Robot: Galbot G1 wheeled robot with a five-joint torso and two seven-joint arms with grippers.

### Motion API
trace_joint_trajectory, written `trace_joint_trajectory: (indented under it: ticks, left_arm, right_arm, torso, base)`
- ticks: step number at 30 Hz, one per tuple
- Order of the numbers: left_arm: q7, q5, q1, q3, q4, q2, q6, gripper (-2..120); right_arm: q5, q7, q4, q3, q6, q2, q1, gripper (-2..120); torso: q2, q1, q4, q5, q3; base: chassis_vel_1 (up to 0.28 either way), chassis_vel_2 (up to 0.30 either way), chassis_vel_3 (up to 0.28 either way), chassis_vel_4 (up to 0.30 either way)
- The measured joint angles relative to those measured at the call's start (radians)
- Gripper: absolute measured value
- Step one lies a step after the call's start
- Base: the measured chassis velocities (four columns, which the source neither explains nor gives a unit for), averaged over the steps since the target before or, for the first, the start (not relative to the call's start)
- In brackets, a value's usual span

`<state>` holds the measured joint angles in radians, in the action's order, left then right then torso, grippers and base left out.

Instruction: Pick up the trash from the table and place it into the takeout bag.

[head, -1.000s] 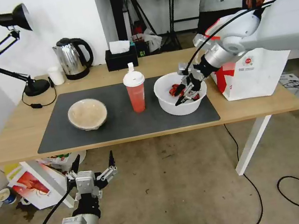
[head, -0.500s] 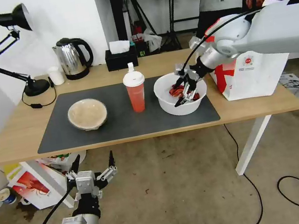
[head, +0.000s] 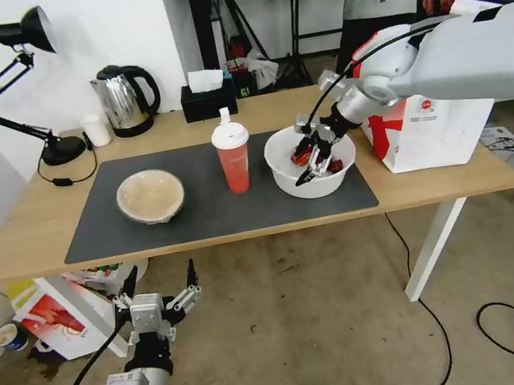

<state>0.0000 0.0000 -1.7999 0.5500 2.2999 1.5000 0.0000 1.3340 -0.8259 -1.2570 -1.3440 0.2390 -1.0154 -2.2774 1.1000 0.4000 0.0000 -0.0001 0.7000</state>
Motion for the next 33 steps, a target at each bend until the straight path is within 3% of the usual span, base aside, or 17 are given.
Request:
trace_joint_trajectory:
  ticks: [19,27,33]
  left_arm:
    - [0.0,0.0,0.0,0.0,0.0,0.0,0.0,100]
    - [0.0,0.0,0.0,0.0,0.0,0.0,0.0,100]
    - [0.0,0.0,0.0,0.0,0.0,0.0,0.0,100]
  right_arm:
    - [-0.023,-0.002,0.045,-0.019,0.003,-0.029,-0.064,99]
    - [-0.025,-0.008,0.041,-0.019,0.013,-0.02,-0.065,76]
    - [-0.026,-0.008,0.042,-0.02,0.015,-0.013,-0.067,52]
  torso:
    - [0.0,0.0,0.0,0.0001,0.0]
    - [0.0,0.0,-0.0001,0.0002,0.0]
    - [0.0,0.0,-0.0001,0.0002,0.0]
  base:
    - [0.0,0.0,0.0,0.0]
    - [0.0,0.0,0.0,0.0]
    - [0.0,0.0,0.0,0.0]
